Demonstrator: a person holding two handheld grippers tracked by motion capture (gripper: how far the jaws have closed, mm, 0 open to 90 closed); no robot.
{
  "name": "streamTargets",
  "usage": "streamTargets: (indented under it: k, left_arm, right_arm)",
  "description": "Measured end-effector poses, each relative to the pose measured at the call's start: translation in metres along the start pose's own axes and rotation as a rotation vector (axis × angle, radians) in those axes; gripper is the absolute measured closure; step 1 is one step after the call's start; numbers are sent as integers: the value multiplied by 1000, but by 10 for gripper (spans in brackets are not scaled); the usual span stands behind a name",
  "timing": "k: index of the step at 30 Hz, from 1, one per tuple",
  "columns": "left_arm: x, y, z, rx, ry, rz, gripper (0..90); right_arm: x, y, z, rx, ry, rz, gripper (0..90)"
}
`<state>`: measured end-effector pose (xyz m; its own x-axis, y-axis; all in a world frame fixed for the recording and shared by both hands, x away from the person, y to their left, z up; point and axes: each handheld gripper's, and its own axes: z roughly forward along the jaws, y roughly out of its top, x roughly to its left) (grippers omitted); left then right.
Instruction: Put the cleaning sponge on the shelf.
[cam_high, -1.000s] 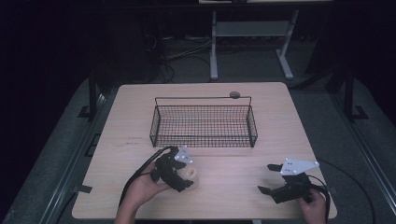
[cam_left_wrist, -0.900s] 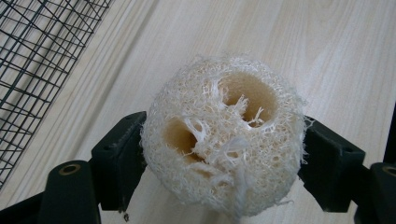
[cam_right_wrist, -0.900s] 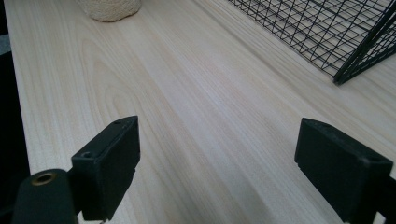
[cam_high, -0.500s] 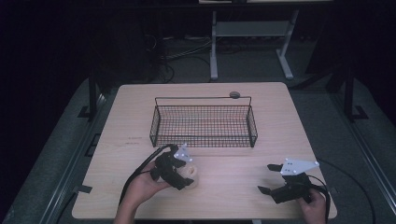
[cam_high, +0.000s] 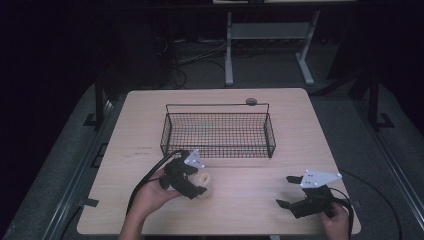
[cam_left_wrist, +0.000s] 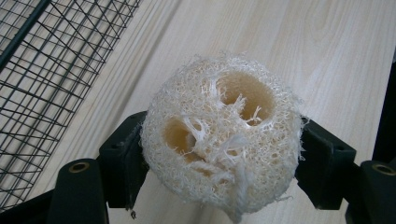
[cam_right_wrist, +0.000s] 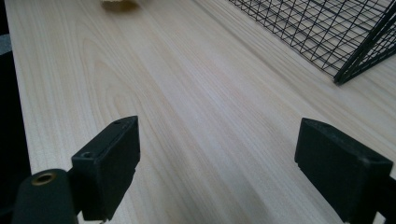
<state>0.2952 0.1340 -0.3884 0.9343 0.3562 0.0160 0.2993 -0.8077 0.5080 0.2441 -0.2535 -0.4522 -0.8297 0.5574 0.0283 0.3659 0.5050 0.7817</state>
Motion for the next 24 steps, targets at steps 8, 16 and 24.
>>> streamTargets:
  k: [8,16,24]
  left_arm:
    - [4,4,-4,-8,-2,0,267]
    - [12,11,-10,-18,-14,-6,267]
    - [18,20,-15,-13,-17,0,267]
  right_arm:
    - [0,0,0,-2,0,0,135]
    - [1,1,0,-2,3,4,136]
    - [1,1,0,-3,5,2,136]
